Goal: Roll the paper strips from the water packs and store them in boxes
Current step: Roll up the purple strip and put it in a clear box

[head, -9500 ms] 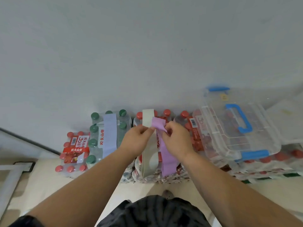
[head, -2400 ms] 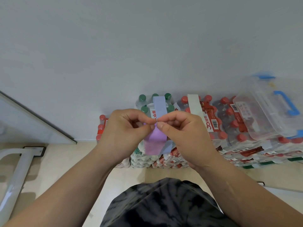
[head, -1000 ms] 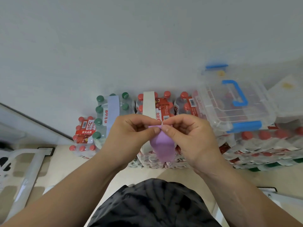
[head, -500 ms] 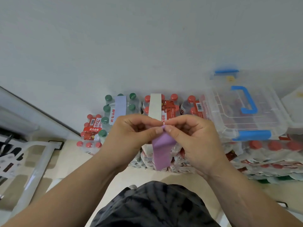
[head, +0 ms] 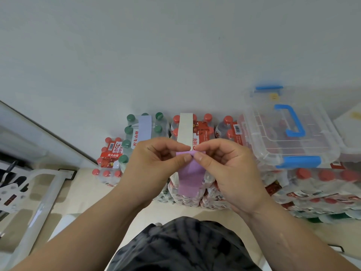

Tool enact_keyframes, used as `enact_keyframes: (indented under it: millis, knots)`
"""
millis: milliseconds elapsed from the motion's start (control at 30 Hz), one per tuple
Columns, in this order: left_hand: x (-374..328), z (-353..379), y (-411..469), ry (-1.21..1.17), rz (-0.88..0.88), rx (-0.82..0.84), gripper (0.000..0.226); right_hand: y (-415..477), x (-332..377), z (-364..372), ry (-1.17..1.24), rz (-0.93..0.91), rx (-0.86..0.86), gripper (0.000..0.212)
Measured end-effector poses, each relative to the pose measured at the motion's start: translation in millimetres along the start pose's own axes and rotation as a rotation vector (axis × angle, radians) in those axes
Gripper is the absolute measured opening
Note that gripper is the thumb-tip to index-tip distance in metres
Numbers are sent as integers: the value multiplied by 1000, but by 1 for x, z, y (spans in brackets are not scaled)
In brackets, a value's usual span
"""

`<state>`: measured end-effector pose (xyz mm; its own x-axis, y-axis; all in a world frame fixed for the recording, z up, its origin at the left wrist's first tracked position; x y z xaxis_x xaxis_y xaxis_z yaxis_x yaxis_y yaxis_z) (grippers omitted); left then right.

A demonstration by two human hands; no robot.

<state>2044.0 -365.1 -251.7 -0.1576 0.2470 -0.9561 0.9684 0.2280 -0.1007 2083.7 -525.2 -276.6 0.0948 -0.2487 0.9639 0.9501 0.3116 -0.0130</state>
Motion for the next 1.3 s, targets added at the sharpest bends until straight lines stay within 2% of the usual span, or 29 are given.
enact_keyframes:
  millis: [67, 233, 400, 600, 1100, 1200, 1300]
  knots:
    - [-1, -1, -1, 3, 10, -9, 14, -2, 1, 2, 26, 2, -1, 9]
    - [-1, -1, -4, -19, 19, -4, 13, -7, 3, 2, -5, 2, -1, 9]
    - [-8, -2, -8, -88, 44, 30, 13, -11, 9, 6, -16, -22, 16, 15]
    - [-4, -7, -13, 10, 56, -21, 13, -15, 6, 7, -21, 3, -3, 20]
    - [-13, -4, -17, -24, 90, 8, 11, -21, 14, 8, -13, -3, 0, 13]
    - [-16, -7, -17, -18, 97, -14, 19, -21, 16, 9, -6, -6, 3, 15]
    - [-18, -8, -17, -2, 108, -13, 17, -21, 15, 10, 1, -7, 3, 16]
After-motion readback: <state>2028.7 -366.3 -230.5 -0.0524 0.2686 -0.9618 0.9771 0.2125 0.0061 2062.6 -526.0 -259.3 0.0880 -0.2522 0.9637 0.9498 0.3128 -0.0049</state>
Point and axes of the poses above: each hand's wrist, its own y-axis towards the middle knuckle, its own z-axis out of the palm, x = y × z, the point moved 7 cm from there along y, towards the middle knuckle, and after that the axes turned 10 degrees about y, right-handed, at the moved point
